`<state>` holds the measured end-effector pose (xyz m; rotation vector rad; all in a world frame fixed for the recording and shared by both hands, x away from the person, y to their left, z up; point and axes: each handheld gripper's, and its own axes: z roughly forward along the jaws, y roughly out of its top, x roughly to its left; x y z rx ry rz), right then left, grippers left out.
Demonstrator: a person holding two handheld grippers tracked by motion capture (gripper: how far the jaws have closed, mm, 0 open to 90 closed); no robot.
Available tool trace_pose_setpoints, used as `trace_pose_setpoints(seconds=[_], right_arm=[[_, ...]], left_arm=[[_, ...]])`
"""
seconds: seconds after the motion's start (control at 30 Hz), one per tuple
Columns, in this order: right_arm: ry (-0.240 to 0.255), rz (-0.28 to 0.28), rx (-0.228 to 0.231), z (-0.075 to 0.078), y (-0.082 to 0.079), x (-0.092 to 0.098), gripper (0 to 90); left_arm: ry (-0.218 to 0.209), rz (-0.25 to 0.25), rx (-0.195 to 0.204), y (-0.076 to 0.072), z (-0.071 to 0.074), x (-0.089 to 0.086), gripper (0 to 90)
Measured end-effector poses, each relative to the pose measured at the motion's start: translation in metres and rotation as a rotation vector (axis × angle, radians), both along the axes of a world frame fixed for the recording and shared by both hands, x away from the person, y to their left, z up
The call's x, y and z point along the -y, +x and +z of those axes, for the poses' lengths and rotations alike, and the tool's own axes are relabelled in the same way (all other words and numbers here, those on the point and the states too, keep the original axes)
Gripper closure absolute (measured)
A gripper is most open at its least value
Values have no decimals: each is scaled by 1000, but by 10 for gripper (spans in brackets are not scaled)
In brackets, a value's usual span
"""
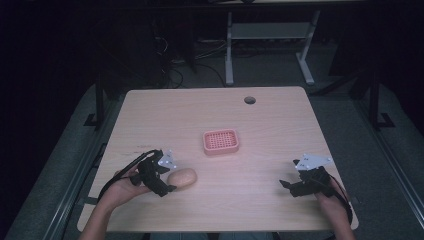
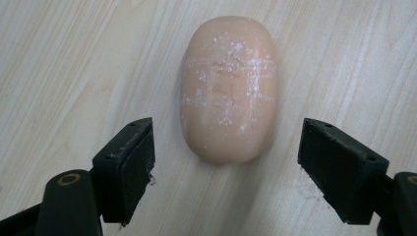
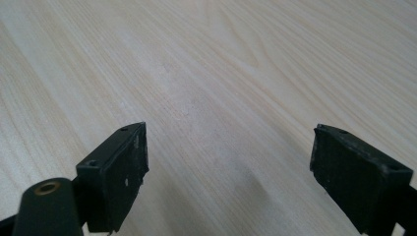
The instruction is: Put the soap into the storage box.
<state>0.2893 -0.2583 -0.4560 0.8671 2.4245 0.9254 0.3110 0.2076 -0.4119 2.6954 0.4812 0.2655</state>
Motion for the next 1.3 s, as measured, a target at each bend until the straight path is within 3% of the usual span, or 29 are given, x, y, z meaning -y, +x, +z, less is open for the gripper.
trace_pose_setpoints(seconds=[0.87, 1.3], right_arm=[[3, 2, 2, 1, 0, 0, 140], [3, 2, 6, 1, 0, 0, 140]], left_arm=[[8, -20, -32, 8, -6, 16, 215], [32, -20, -60, 15, -13, 25, 215]])
